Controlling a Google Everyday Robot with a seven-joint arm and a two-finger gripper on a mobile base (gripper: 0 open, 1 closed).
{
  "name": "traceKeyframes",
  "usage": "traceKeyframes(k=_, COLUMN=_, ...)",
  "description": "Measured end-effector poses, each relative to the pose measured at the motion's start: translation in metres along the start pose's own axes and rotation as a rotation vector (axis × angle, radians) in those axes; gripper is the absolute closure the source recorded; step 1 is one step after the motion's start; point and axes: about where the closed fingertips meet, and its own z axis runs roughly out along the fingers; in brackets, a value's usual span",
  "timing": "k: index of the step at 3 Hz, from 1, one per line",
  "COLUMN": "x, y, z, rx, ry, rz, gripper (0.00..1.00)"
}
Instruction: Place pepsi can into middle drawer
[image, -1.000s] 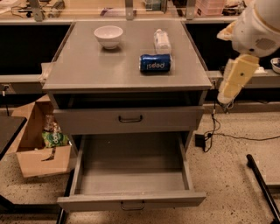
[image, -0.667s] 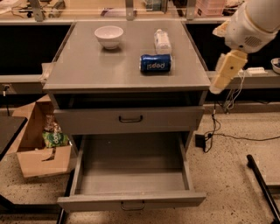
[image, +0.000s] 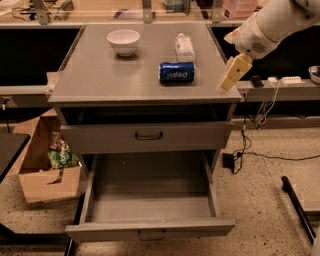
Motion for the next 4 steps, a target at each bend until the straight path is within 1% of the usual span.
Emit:
traceKeyframes(k=1, x=0.0, y=0.0, z=0.0, rx=0.0, ry=0.0, rz=0.0, gripper=0.0)
traceKeyframes(k=2, x=0.002, y=-0.023, z=0.026, rx=0.004, ry=-0.015, rz=0.026, gripper=0.0)
traceKeyframes(k=3, x=-0.001, y=-0.036, z=0.05, rx=-0.004, ry=-0.021, rz=0.037, gripper=0.0)
traceKeyframes(k=4, x=-0.016, y=-0.046, z=0.076, rx=-0.02, ry=-0.038, rz=0.023, gripper=0.0)
